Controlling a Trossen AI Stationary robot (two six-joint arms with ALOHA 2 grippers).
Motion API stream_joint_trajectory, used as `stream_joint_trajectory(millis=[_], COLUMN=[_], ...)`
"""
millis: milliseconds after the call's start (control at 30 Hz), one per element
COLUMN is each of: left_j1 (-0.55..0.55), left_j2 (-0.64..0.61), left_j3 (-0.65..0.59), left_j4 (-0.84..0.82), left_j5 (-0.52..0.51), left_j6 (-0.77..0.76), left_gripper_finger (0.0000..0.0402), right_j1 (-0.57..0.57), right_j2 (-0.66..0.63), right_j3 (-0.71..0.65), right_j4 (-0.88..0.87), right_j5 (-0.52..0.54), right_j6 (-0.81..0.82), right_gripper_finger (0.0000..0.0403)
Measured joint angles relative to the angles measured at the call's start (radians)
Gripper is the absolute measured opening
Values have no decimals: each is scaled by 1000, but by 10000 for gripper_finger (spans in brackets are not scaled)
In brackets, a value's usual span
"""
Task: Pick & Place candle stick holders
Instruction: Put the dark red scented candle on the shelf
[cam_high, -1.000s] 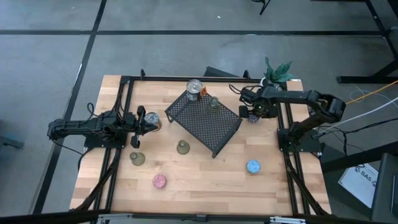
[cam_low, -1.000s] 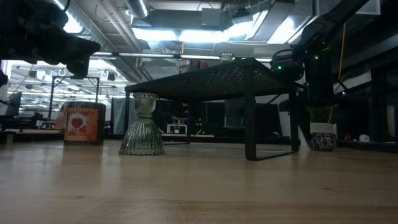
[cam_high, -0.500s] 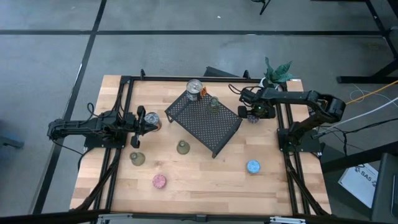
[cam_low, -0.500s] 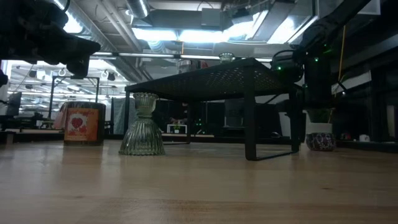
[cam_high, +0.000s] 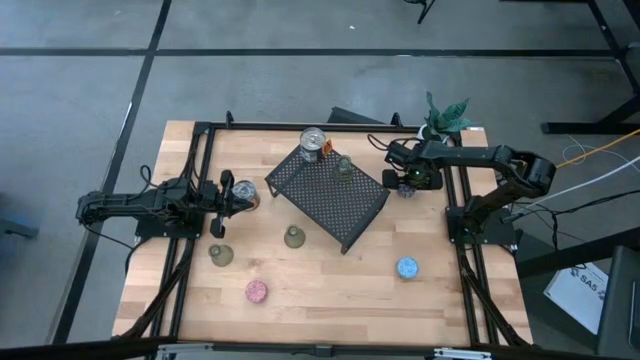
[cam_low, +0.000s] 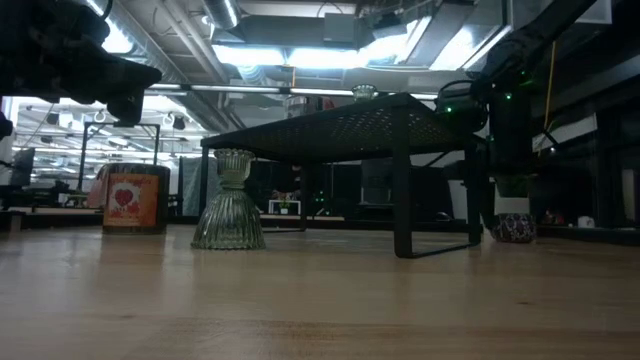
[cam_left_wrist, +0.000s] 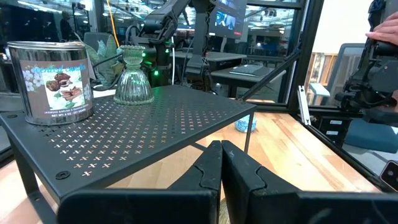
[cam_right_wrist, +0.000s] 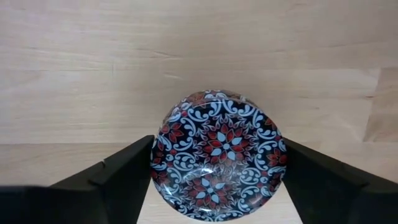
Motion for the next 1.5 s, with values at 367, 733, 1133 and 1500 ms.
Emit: stream_joint_trajectory(millis=[367, 733, 1133, 1500], left_j1=[0, 0, 0, 0], left_j2=[0, 0, 0, 0], left_j3=[0, 0, 0, 0], left_j4=[0, 0, 0, 0], left_j5=[0, 0, 0, 0], left_j6=[0, 0, 0, 0], left_gripper_finger=[1, 1, 1, 1], right_j1=[0, -1, -3, -11], right_j2=[-1, -32, -86, -133], right_j3=[0, 46, 195, 290], right_j4=[0, -111, -262, -371], right_j5=[1, 10, -14, -25], right_j6=[0, -7, -183, -352], right_gripper_finger=[307, 306, 305, 305])
